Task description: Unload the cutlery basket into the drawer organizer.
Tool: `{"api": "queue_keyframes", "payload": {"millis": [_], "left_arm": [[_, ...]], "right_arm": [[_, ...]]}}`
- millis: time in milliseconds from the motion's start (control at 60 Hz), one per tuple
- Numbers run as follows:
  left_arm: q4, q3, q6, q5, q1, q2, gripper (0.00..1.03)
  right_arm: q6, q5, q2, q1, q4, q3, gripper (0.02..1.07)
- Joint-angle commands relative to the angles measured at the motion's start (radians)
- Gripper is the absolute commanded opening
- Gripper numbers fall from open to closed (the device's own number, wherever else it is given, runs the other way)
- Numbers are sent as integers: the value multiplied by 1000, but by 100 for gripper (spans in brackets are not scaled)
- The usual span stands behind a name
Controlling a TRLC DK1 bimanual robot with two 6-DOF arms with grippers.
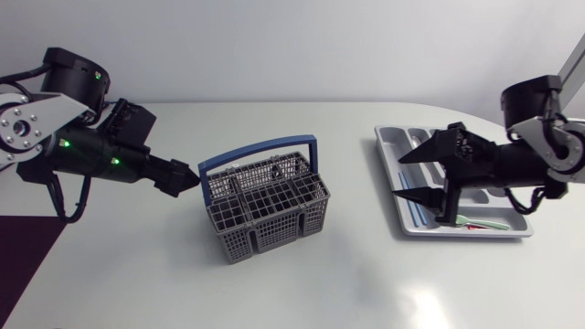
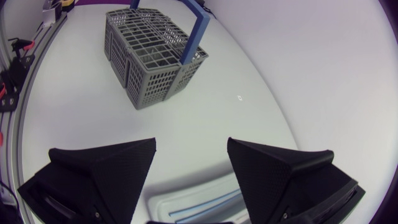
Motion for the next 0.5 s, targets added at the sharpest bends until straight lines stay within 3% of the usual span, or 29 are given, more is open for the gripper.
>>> {"api": "queue_keyframes", "payload": {"millis": [0,267,483], "left_arm": [[20,-36,26,-2,10,1,98],[95,-84,112,-39,127,15,98],[140,-108,136,-74,91,118,98]], "right_arm": [[163,35,40,71,60,-46,89],[344,189,180,243,217,-32,89],[462,266,273,276,267,49,89]]}}
